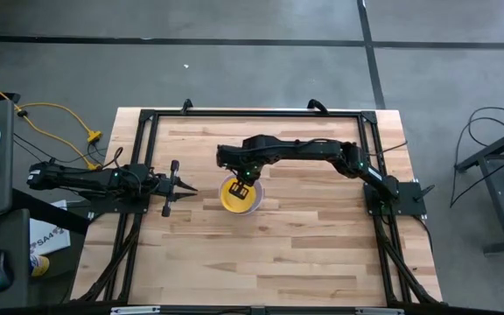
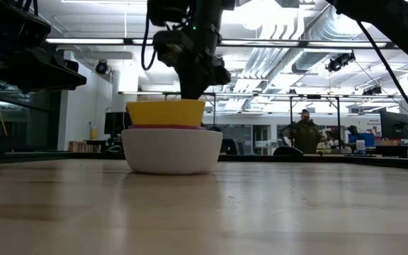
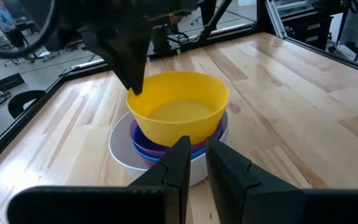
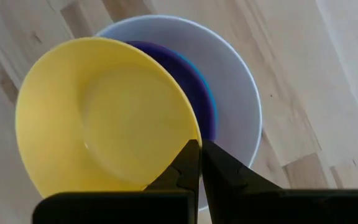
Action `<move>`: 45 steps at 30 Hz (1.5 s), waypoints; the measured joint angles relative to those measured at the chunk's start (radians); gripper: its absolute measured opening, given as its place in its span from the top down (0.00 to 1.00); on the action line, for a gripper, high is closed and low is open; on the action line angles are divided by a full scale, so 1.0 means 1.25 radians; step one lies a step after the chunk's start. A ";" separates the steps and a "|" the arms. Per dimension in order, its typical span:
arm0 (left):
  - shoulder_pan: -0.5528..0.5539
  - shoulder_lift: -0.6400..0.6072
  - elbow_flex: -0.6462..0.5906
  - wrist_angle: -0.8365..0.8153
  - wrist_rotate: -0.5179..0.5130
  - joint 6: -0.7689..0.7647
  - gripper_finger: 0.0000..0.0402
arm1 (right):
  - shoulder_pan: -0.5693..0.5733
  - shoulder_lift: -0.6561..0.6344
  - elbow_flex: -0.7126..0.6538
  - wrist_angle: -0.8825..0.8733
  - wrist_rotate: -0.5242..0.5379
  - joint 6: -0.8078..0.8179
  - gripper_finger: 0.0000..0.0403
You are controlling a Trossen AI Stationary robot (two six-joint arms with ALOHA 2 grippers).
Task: Nest bowls inside each other
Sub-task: Stack the yellow bowl on the purple bowl
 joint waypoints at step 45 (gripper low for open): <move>0.000 0.000 0.000 0.000 0.000 0.000 0.87 | -0.005 0.000 -0.090 0.127 0.019 -0.025 0.83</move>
